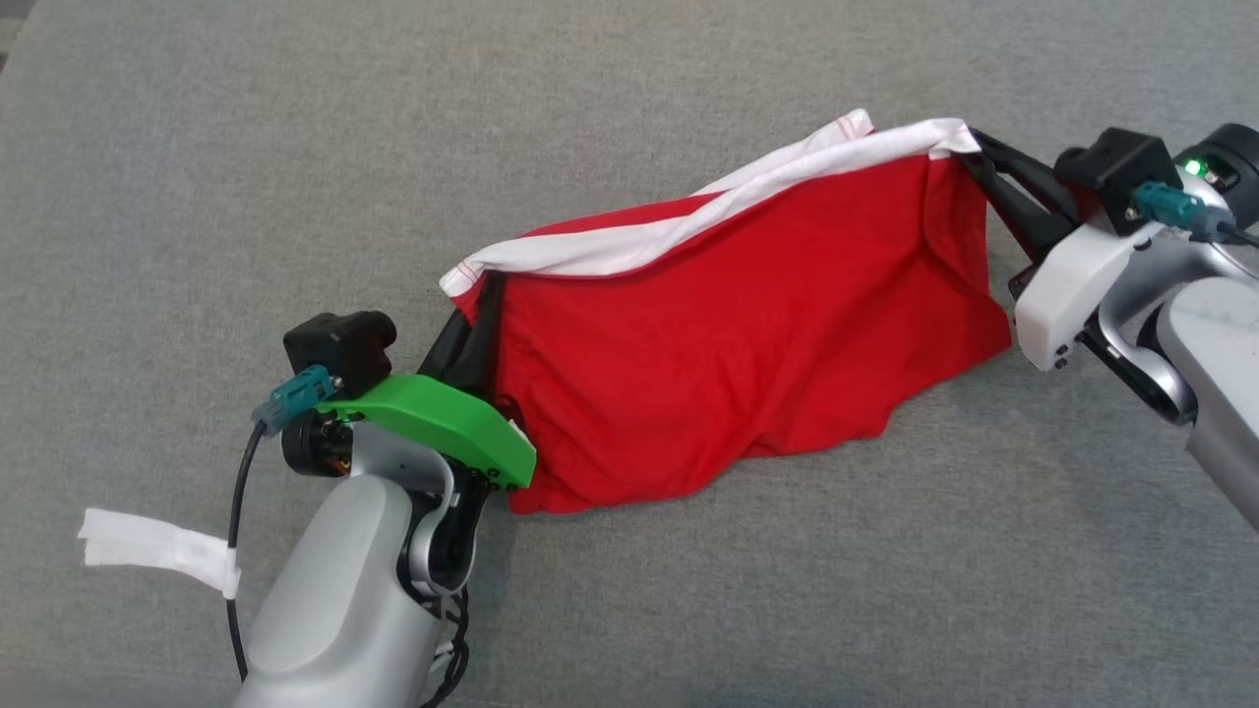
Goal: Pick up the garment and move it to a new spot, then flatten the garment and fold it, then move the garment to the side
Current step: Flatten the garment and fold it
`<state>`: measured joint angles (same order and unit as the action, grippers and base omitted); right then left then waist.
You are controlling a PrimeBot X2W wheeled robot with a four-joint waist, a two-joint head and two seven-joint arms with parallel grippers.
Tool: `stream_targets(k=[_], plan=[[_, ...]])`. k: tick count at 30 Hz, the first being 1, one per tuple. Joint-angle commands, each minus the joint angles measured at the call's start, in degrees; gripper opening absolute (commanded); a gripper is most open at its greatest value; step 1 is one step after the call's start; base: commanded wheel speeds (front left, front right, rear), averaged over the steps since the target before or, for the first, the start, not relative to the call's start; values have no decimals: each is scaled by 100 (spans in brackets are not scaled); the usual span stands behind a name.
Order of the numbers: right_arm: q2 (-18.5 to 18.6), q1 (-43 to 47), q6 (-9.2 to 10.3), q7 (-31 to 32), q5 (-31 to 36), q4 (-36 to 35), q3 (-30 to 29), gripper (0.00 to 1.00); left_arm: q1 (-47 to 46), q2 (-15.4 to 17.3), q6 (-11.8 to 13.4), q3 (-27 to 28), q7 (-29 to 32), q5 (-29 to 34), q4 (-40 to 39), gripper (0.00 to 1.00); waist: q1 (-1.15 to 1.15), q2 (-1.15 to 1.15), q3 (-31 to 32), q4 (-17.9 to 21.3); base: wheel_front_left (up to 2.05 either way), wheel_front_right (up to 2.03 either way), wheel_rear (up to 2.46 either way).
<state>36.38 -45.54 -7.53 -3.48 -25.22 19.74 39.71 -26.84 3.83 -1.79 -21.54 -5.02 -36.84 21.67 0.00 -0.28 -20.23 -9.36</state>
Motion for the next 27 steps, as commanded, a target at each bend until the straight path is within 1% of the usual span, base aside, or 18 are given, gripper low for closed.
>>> stream_targets(k=[1,5,10,11,12,13,14,15,16,20,23,24,27], plan=[[-31,-238,9,-82,-106,225,127,0,-188,-48,49,-23,-63,-63,128,0,0,28,-652,-555,0,0,0],[-164,-758,9,-235,-302,893,617,0,-388,-59,81,-161,-160,-146,470,0,0,28,-674,-610,0,0,0],[-235,-1111,9,-483,-565,1469,1116,0,-562,-80,131,-317,-278,-229,755,0,0,28,-636,-644,0,0,0],[-254,-1160,9,-550,-616,1578,1172,12,-571,-80,148,-339,-274,-254,800,0,0,28,-622,-634,0,0,0],[-293,-1184,9,-606,-665,1683,1223,42,-577,-83,167,-370,-288,-262,834,0,0,28,-600,-612,0,0,0],[-342,-1200,9,-642,-712,1770,1280,79,-582,-85,173,-391,-300,-281,877,5,0,28,-578,-587,0,0,0],[-376,-1229,9,-663,-750,1859,1328,100,-582,-84,174,-429,-305,-274,911,37,0,28,-556,-559,0,0,0],[-409,-1264,9,-705,-786,1938,1347,100,-574,-84,177,-459,-324,-275,942,80,0,28,-526,-528,0,0,0],[-447,-1274,9,-748,-853,2013,1320,100,-551,-82,164,-488,-317,-290,958,100,0,28,-483,-498,0,0,0],[-573,-1225,9,-921,-927,2227,1091,100,-323,-61,147,-540,-377,-347,907,100,0,28,-258,-328,0,0,0],[-676,-1118,9,-910,-937,2305,874,100,-18,124,163,-549,-487,-270,610,100,0,28,-50,-180,0,0,0],[-676,-1118,9,-910,-937,2305,874,100,-18,124,163,-549,-487,-270,610,100,0,28,-50,-180,0,0,0],[-789,-996,9,-672,-952,2355,696,100,391,355,274,-536,-681,-107,5,100,0,28,121,-76,0,0,0]])
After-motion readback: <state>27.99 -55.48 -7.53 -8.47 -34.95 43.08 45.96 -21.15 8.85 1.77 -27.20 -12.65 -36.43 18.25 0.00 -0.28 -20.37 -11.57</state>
